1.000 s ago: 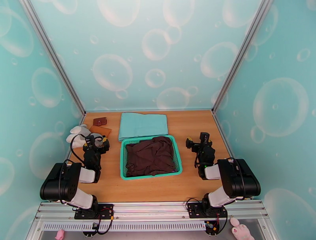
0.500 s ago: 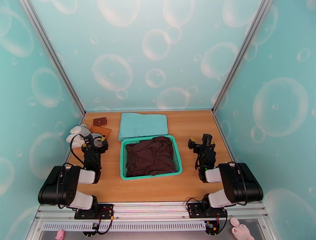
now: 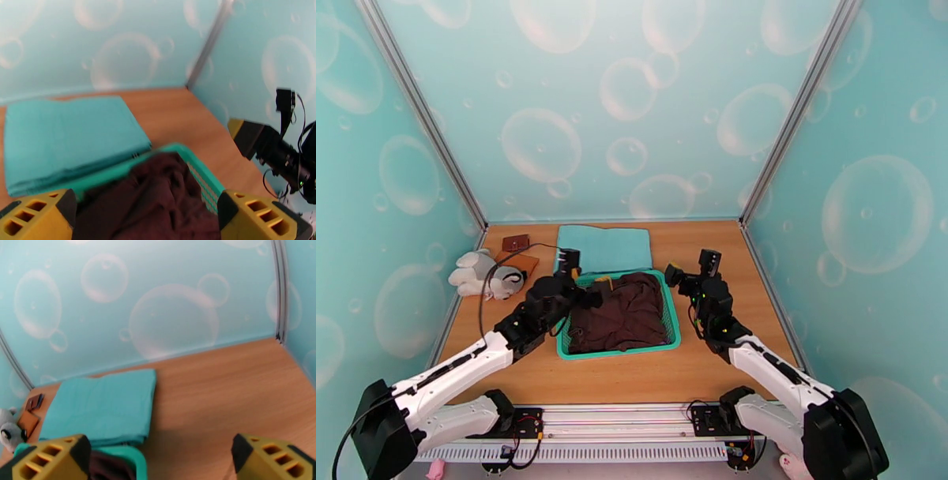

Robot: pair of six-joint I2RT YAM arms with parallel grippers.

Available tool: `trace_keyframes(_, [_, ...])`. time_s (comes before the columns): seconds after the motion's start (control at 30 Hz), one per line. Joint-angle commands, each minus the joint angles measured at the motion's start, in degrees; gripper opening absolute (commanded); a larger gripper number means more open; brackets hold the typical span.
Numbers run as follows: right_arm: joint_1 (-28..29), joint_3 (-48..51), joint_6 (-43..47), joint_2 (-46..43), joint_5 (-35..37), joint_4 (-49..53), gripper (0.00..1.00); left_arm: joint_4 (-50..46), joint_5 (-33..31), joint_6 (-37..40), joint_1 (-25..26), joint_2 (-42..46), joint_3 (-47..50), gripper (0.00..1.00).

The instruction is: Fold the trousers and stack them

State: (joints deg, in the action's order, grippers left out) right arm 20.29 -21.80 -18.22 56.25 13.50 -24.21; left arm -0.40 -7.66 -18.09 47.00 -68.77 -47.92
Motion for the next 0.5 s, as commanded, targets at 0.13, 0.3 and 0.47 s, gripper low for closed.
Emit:
trace_keyframes(0.13, [-0.81,7.28,-4.08,-10.94,-6.56,-3.39,0.99,-25.13,-7.46,-0.2,7.37,-17.67,-13.96,0.99])
trace_keyframes(0.3, [-2.14,7.44,-4.28,-11.08,-8.33,-2.88,0.99,-29.74,-12.47,-1.16,8.47,-28.7,-19.38,0.99])
trace_keyframes(0.47, [-2.63,6.51,-4.15,-10.26,-9.81,-1.94,0.99,-32.72,-15.93,-2.44,9.23,-37.05,-22.84,0.85])
